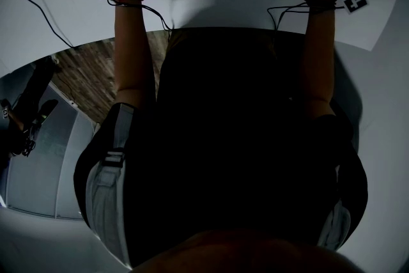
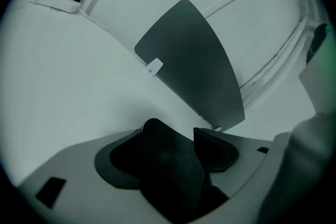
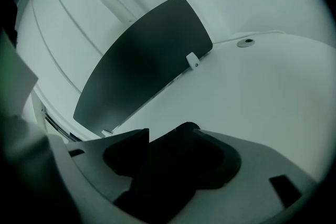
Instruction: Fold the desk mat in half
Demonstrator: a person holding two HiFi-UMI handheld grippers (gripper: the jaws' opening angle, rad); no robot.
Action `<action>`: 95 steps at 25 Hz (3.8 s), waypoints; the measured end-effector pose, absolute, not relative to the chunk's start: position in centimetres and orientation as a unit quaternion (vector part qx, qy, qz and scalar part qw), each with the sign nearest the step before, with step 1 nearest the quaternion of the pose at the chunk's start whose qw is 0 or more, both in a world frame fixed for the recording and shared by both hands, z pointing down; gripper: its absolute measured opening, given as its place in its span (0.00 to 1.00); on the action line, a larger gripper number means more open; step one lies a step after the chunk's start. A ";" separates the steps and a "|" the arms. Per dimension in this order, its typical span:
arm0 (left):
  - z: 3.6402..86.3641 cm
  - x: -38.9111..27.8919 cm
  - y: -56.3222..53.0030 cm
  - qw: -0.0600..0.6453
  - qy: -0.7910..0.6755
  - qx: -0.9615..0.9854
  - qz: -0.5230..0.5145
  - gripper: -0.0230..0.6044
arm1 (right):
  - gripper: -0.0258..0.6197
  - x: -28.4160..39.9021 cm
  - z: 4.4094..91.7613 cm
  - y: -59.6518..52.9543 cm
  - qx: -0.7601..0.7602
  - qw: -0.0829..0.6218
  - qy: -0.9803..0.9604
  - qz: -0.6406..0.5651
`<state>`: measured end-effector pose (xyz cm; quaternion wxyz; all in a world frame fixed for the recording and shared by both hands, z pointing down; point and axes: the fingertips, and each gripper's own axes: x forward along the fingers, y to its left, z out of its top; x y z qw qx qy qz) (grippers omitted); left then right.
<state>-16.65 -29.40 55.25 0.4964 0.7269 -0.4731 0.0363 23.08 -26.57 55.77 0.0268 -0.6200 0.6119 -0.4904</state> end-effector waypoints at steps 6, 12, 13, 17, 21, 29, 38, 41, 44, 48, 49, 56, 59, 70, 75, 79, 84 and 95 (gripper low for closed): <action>55.3 -16.5 -29.5 0.494 -0.471 0.729 0.049 0.54 | 0.43 23.0 55.9 -26.6 -0.617 0.021 0.614 -0.492; 55.1 -16.5 -29.4 0.490 -0.470 0.733 0.048 0.54 | 0.43 22.8 55.5 -26.5 -0.616 0.020 0.619 -0.487; 55.1 -16.5 -29.4 0.490 -0.470 0.733 0.047 0.54 | 0.43 22.8 55.4 -26.5 -0.617 0.020 0.620 -0.485; 54.9 -16.5 -29.6 0.486 -0.469 0.736 0.046 0.54 | 0.43 22.6 55.2 -26.7 -0.615 0.021 0.624 -0.482; 53.9 -16.3 -29.3 0.476 -0.468 0.743 0.046 0.54 | 0.43 22.5 54.3 -26.2 -0.612 0.019 0.632 -0.475; 52.4 -15.1 -27.7 0.438 -0.453 0.773 0.078 0.54 | 0.43 20.6 53.3 -24.3 -0.608 -0.037 0.662 -0.436; 52.2 -12.2 -24.5 0.333 -0.422 0.818 0.203 0.54 | 0.43 18.9 52.3 -22.2 -0.597 -0.157 0.710 -0.340; 52.8 -11.3 -23.0 0.318 -0.406 0.826 0.227 0.54 | 0.43 18.6 52.3 -21.2 -0.588 -0.206 0.725 -0.294; 53.2 -11.0 -22.2 0.284 -0.394 0.833 0.267 0.54 | 0.43 17.8 51.8 -20.8 -0.578 -0.248 0.735 -0.252; 52.9 -10.7 -22.2 0.203 -0.379 0.838 0.336 0.54 | 0.43 16.6 51.3 -20.7 -0.560 -0.285 0.748 -0.212; 52.8 -10.6 -22.2 0.178 -0.373 0.838 0.355 0.54 | 0.43 16.4 51.2 -20.7 -0.555 -0.295 0.752 -0.199; 53.3 -9.1 -21.4 0.075 -0.335 0.834 0.432 0.54 | 0.43 14.6 51.5 -19.5 -0.472 -0.432 0.768 -0.027; 53.5 -8.9 -20.8 0.012 -0.307 0.819 0.484 0.54 | 0.43 13.9 52.1 -18.9 -0.441 -0.467 0.766 0.015; 53.1 -8.8 -19.2 -0.039 -0.280 0.807 0.519 0.54 | 0.43 13.9 51.3 -17.6 -0.436 -0.454 0.777 0.018; 51.8 -8.6 -18.4 -0.043 -0.291 0.804 0.516 0.54 | 0.43 13.6 49.7 -17.2 -0.439 -0.427 0.790 0.024; 50.1 -8.6 -17.7 -0.047 -0.306 0.803 0.510 0.54 | 0.43 13.0 47.9 -16.7 -0.442 -0.403 0.801 0.035; 46.5 -8.8 -17.4 -0.071 -0.331 0.799 0.496 0.54 | 0.43 12.3 45.6 -15.8 -0.442 -0.374 0.814 0.046; 40.0 -12.5 -15.1 -0.138 -0.377 0.803 0.441 0.54 | 0.43 8.7 42.2 -14.0 -0.465 -0.318 0.821 0.092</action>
